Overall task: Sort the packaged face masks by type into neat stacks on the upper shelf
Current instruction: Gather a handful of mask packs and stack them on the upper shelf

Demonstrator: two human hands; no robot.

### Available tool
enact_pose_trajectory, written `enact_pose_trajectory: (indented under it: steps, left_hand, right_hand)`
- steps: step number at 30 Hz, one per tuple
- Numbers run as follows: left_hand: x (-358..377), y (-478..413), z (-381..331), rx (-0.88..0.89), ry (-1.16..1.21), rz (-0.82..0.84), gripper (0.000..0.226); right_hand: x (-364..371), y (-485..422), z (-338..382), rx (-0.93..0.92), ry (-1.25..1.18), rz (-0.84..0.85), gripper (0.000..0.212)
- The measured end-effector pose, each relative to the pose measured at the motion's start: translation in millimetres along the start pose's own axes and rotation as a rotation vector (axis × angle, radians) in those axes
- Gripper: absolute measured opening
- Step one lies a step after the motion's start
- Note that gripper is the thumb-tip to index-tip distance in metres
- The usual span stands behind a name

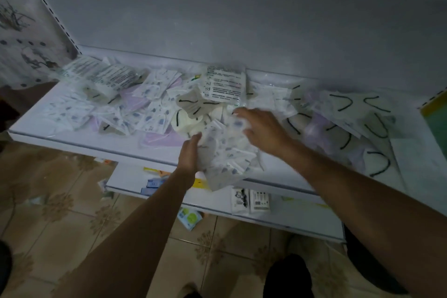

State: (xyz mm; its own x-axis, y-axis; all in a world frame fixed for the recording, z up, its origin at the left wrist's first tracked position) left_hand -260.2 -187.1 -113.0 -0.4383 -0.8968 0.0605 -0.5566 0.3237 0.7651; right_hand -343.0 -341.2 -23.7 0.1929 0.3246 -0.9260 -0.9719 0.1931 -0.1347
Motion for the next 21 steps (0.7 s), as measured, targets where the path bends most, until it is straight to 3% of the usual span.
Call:
enact_pose_trajectory:
  steps: [2,4,6,8,10,11,13,16,19,21]
  left_hand:
    - [11,2,1,-0.017,0.017,0.059,0.036]
    - [16,-7,5,0.017,-0.079,0.007,0.046]
    - [14,-13,9,0.053,-0.217,-0.149,0.047]
    - [13,-13,13,0.040,-0.255,-0.254,0.049]
    - [14,-11,19,0.038,-0.126,-0.217,0.047]
    - [17,-6,18,0.048,-0.075,-0.192,0.036]
    - [18,5,14,0.058,-0.039,-0.157,0.020]
    - [10,27,-1,0.092,-0.030,-0.095,0.018]
    - [-9,52,-16,0.105,-0.044,-0.040,0.013]
    - [-26,71,-28,0.121,-0.058,-0.011,0.016]
  right_hand:
    - [33,-5,18,-0.038,0.026,0.138,0.067]
    - [59,5,17,0.008,-0.185,0.176,0.072]
    - [59,20,-1,0.101,-0.382,0.041,0.068]
    - [40,39,-32,0.217,-0.338,-0.195,0.060]
    - [26,62,-68,0.399,-0.322,-0.351,0.053]
    - [27,71,-86,0.500,-0.371,-0.363,0.053]
    - [38,87,-107,0.727,-0.609,-0.323,0.055]
    - [55,95,-98,0.945,-1.098,-0.247,0.060]
    - [51,91,-42,0.862,-1.315,0.041,0.051]
    - [36,82,-6,0.749,-1.355,0.063,0.037]
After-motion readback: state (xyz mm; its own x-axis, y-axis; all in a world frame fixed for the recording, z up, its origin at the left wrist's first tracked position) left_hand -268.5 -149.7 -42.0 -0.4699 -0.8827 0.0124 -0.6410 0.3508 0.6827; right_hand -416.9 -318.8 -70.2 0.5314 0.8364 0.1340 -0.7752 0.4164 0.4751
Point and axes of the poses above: each hand's wrist, its own y-axis away from the middle knuckle, its own x-axis out of the palm, z = x × y, the point moved 8 cm from there along -y, towards the middle knuckle, and after that the axes turned 13 degrees about -x, right-handed, at the moved point
